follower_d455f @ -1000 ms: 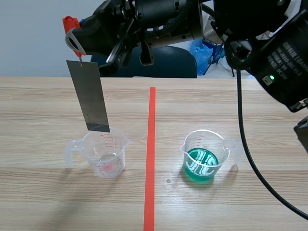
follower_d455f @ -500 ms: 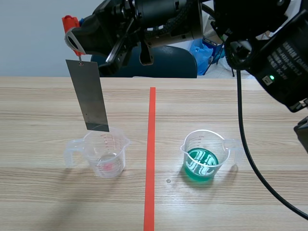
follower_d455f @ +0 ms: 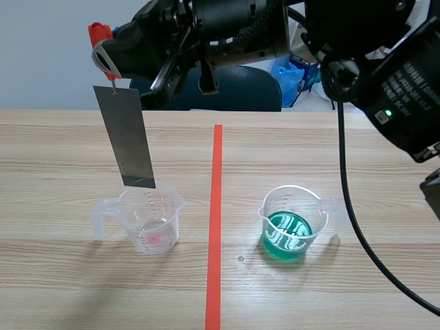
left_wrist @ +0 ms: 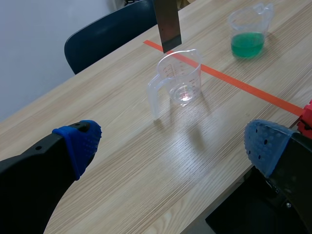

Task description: Do the redox reaction experiment

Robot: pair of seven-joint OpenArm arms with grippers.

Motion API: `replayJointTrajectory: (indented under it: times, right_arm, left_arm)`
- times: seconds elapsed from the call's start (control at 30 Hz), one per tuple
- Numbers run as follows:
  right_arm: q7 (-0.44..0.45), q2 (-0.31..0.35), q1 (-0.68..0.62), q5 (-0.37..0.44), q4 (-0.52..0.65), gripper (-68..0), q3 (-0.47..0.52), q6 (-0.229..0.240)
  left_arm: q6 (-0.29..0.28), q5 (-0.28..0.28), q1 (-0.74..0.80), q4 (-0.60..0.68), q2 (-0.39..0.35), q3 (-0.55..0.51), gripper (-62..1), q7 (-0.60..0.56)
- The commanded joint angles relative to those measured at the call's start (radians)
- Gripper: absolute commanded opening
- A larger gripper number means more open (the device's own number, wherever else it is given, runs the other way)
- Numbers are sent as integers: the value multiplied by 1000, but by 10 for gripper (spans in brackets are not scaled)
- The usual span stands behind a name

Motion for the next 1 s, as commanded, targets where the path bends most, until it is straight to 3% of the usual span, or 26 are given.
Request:
replayJointTrajectory:
  times: [0.0,0.63,0.8,0.97]
  right_arm:
    - [36,0,6,17,-18,-667,0,8]
    - [204,-20,4,-70,-216,-667,-57,8]
    - [268,-45,3,-171,-271,-667,-57,8]
    - [312,-56,3,-204,-325,-667,-77,8]
  left_arm:
    - [-3,-10,2,6,2,5,14,-13]
    - [-3,-10,2,6,2,5,14,-13]
    - [-3,-10,2,6,2,5,14,-13]
    - [-3,-10,2,6,2,5,14,-13]
